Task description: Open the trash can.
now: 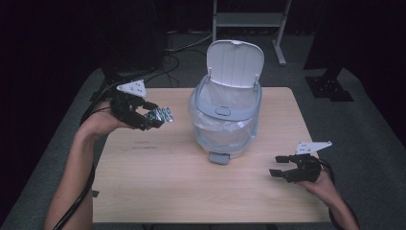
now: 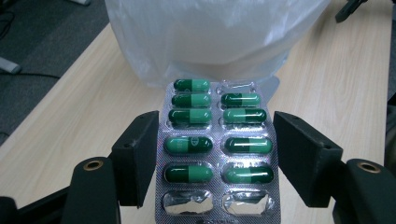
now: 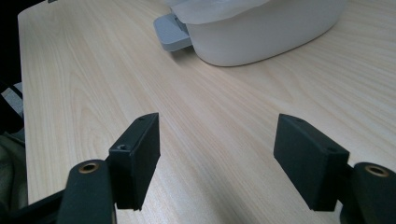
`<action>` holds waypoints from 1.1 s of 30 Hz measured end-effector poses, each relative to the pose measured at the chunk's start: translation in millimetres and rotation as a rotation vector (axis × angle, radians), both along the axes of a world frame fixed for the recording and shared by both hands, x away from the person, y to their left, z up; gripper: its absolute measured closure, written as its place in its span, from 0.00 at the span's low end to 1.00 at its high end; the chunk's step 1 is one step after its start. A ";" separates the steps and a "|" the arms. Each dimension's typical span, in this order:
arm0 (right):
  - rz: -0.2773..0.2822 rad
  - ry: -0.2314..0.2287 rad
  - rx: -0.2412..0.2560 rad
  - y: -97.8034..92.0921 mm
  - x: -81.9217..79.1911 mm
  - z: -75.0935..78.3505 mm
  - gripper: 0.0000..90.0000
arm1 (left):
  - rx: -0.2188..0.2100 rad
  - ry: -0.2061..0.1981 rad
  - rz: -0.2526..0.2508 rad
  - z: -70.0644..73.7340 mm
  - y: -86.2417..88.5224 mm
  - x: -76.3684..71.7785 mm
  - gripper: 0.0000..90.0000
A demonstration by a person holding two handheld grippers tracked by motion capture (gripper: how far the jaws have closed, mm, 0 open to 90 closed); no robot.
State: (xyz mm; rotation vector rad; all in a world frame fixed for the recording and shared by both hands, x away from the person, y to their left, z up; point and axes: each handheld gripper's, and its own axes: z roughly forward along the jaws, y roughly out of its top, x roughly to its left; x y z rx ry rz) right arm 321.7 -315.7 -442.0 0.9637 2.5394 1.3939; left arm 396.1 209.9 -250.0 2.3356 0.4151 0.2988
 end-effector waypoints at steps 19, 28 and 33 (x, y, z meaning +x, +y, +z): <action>-0.019 0.019 0.010 -4.4 1.7 -3.8 0.34 | 0.023 -0.021 -0.065 43.3 -24.4 18.8 0.37; -0.010 0.029 -0.008 1.9 4.3 -5.9 0.34 | 0.006 -0.019 -0.085 59.2 -33.0 28.2 0.37; -0.011 0.025 -0.003 2.3 5.8 -5.7 0.34 | 0.005 -0.021 -0.091 65.9 -36.3 32.3 0.37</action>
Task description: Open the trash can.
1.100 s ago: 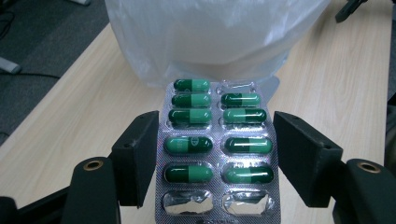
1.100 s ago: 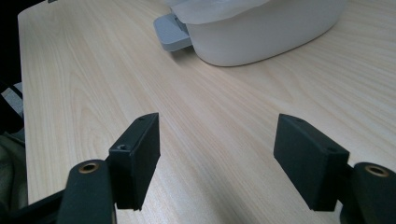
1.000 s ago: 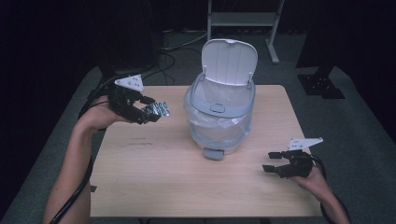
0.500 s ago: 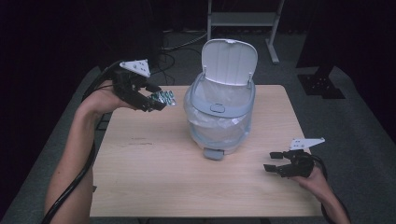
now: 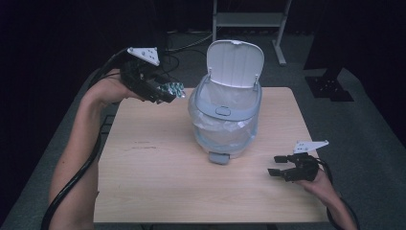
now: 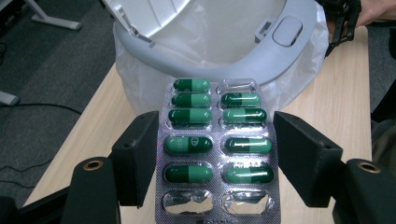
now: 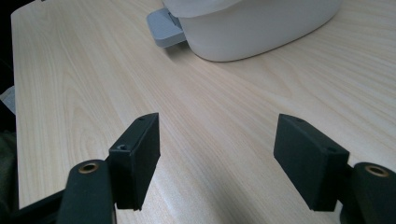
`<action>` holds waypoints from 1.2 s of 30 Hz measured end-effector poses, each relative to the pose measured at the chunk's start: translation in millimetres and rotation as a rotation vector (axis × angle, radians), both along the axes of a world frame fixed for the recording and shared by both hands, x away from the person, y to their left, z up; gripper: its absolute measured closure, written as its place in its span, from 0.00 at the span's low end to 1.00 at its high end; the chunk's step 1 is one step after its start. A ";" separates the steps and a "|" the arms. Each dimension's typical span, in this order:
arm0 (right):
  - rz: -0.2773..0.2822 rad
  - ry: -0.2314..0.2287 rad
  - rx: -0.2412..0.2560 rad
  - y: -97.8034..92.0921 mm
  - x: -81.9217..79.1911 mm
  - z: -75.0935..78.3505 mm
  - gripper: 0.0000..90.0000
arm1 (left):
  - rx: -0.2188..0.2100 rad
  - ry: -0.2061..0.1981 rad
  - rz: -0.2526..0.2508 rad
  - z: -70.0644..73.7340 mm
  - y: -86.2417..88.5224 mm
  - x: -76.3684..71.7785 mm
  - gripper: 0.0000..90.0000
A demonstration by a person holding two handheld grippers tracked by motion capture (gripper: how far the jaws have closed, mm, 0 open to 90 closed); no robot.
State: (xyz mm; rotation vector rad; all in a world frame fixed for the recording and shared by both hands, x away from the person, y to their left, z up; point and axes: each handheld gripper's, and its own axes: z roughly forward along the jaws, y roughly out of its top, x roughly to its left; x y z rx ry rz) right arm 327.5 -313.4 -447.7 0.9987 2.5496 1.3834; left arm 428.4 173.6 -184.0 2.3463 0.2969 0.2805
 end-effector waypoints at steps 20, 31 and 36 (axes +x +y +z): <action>-0.010 -0.006 0.004 -7.0 1.1 2.2 0.34 | 0.018 -0.004 -0.059 22.7 -37.4 18.7 0.37; -0.005 -0.015 0.003 -7.1 -0.7 4.4 0.34 | 0.032 -0.012 -0.081 32.8 -57.5 23.6 0.37; -0.002 -0.014 0.002 -7.2 -0.5 4.3 0.34 | 0.031 -0.010 -0.097 32.2 -67.3 29.4 0.37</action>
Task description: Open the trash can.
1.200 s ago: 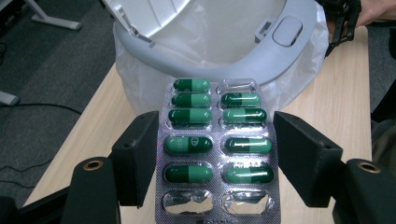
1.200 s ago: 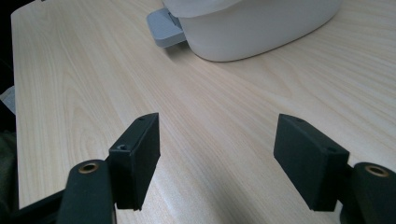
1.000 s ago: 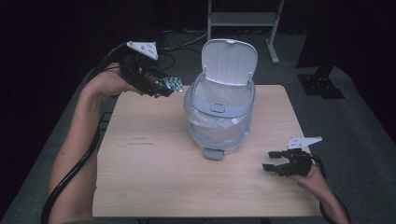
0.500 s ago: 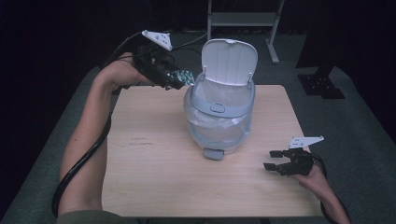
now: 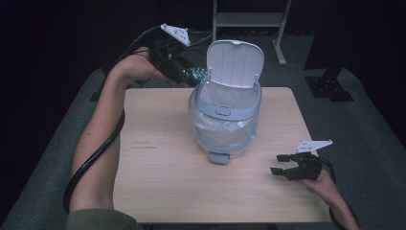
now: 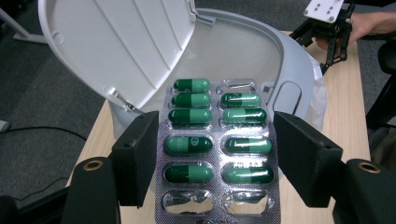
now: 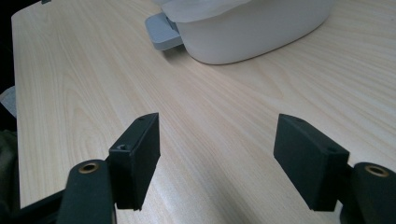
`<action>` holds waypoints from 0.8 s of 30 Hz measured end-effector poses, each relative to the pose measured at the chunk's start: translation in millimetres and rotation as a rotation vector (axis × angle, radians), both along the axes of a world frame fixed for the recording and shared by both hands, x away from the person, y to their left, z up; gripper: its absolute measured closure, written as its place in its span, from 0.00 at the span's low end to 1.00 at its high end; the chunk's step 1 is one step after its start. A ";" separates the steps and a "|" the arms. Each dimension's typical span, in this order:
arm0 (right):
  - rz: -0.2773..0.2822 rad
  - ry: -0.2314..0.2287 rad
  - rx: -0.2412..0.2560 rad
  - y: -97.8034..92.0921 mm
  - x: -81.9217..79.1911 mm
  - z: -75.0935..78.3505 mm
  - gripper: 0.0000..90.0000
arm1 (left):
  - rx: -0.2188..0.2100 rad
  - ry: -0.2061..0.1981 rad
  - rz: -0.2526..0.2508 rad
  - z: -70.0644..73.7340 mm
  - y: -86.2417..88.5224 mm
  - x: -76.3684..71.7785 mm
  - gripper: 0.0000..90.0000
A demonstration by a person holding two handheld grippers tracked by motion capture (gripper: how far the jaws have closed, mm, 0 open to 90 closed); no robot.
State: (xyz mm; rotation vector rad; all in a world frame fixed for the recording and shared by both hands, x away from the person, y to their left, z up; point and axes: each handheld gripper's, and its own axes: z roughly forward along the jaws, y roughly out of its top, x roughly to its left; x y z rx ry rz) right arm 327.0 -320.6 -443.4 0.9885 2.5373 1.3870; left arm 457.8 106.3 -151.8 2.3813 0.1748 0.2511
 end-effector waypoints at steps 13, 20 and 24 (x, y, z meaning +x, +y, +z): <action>0.004 -0.005 0.003 1.1 -0.2 2.0 0.34 | 0.020 0.027 -0.024 -8.4 -24.0 13.6 0.37; 0.003 -0.011 0.007 0.0 -0.2 2.9 0.34 | 0.029 0.028 -0.031 -10.6 -33.7 18.1 0.37; 0.005 -0.009 0.006 0.3 -0.1 2.6 0.34 | 0.037 0.030 -0.040 -11.1 -39.2 19.9 0.37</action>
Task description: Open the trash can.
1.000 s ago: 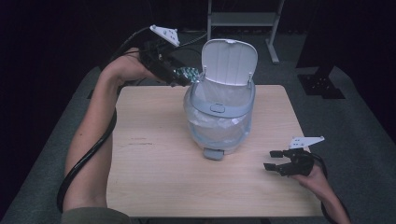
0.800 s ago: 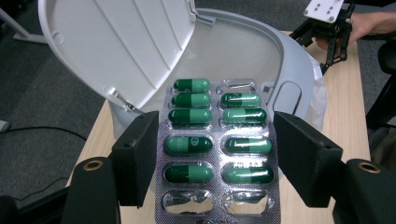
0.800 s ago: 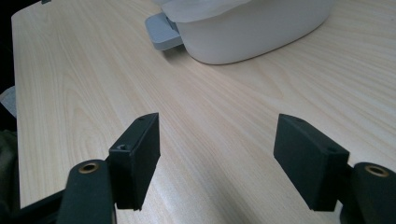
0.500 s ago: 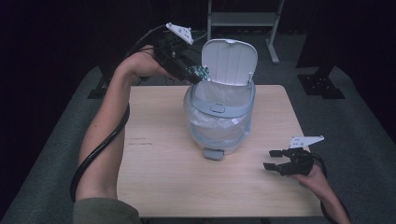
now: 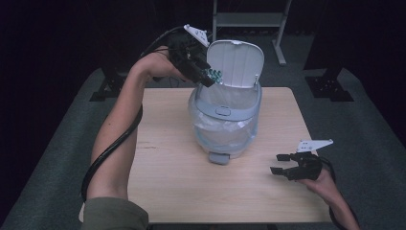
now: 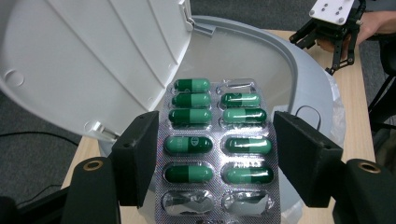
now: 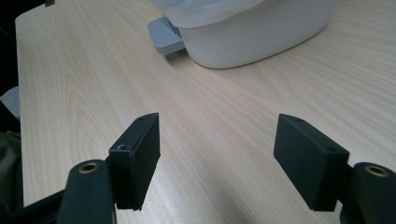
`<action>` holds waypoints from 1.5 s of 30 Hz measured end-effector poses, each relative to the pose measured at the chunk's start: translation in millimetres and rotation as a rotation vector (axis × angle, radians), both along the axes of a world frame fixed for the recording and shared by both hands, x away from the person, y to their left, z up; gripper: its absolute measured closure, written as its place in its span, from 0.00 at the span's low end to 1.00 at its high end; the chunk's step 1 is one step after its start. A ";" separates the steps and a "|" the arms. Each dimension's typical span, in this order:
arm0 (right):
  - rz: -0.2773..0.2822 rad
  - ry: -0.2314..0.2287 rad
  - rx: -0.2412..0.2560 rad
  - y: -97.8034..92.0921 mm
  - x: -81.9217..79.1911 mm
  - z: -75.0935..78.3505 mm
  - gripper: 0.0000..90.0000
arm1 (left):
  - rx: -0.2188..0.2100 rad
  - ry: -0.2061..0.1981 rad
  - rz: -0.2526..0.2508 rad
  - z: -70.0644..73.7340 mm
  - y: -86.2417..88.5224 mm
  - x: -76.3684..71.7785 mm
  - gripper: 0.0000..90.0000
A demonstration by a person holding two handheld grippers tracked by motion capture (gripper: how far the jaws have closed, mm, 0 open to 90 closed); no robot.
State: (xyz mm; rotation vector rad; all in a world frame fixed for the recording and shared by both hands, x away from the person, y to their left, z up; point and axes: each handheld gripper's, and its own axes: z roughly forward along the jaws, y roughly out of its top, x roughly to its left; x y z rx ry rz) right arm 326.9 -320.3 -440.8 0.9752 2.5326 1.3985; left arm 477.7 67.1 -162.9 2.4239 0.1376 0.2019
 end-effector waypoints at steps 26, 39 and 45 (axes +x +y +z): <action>-0.006 -0.003 0.007 -3.0 -0.7 0.4 0.34 | 0.024 0.005 -0.037 -6.9 -32.8 14.2 0.37; -0.005 -0.005 0.010 -3.4 -0.4 0.9 0.34 | 0.031 0.008 -0.033 -12.3 -38.9 18.4 0.37; -0.005 -0.003 0.011 -2.7 -0.4 0.7 0.34 | 0.035 0.006 -0.031 -14.7 -42.8 20.2 0.37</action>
